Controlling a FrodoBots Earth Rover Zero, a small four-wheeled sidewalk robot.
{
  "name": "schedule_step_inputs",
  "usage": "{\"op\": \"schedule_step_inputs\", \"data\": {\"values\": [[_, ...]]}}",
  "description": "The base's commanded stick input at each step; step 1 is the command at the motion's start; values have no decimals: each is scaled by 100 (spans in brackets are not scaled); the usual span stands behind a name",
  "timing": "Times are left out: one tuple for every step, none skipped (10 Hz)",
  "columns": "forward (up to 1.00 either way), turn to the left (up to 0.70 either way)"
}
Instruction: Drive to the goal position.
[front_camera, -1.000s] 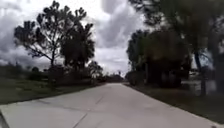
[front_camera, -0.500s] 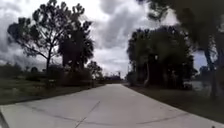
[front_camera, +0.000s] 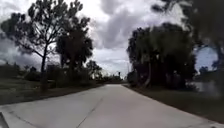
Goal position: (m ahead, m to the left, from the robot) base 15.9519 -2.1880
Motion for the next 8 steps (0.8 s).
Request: {"op": "schedule_step_inputs", "data": {"values": [[85, 0], [85, 0], [85, 0], [85, 0], [85, 0], [85, 0], [85, 0], [85, 0]]}}
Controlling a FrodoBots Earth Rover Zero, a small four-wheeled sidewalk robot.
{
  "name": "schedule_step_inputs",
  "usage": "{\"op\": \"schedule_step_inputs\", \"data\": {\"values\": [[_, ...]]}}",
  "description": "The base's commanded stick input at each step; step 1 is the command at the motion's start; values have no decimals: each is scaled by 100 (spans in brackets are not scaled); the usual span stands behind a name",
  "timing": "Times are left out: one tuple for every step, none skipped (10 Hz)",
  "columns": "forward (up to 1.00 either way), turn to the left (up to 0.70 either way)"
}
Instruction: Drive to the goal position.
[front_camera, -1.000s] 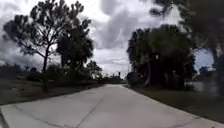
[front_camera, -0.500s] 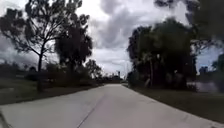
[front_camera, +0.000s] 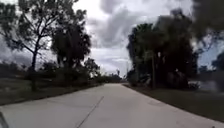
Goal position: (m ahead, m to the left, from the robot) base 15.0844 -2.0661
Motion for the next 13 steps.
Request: {"op": "schedule_step_inputs", "data": {"values": [[85, 0], [85, 0], [85, 0], [85, 0], [85, 0], [85, 0], [85, 0], [85, 0], [85, 0], [85, 0], [85, 0], [85, 0], [85, 0]]}}
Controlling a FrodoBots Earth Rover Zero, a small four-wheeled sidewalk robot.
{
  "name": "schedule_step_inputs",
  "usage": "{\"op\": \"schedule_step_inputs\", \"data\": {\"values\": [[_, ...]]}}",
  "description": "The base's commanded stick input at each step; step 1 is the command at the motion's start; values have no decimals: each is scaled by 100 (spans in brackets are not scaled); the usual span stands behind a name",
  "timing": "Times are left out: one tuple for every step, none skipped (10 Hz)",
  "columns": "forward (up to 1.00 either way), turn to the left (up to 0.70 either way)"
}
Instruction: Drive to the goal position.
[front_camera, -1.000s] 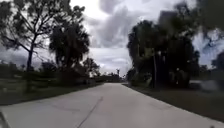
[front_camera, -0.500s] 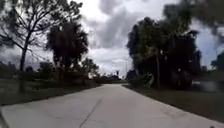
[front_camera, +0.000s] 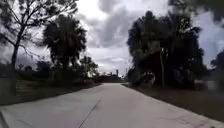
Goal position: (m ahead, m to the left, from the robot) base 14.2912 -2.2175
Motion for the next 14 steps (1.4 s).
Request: {"op": "schedule_step_inputs", "data": {"values": [[85, 0], [85, 0], [85, 0], [85, 0], [85, 0], [85, 0], [85, 0], [85, 0], [85, 0], [85, 0], [85, 0], [85, 0], [85, 0], [85, 0]]}}
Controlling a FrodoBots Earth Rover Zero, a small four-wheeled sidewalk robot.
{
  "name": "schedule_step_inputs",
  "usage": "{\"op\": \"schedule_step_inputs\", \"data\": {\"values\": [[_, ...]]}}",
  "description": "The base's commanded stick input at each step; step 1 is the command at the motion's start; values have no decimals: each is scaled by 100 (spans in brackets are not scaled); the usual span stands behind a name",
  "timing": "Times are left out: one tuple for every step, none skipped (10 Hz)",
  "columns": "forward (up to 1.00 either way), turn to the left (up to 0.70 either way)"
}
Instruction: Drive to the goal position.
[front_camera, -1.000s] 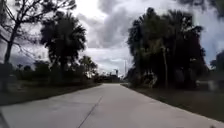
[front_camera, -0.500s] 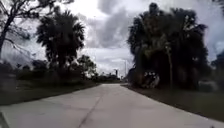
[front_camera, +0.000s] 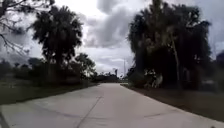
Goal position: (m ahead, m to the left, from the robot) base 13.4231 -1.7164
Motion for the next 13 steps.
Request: {"op": "schedule_step_inputs", "data": {"values": [[85, 0], [85, 0], [85, 0], [85, 0], [85, 0], [85, 0], [85, 0], [85, 0], [85, 0], [85, 0], [85, 0], [85, 0], [85, 0]]}}
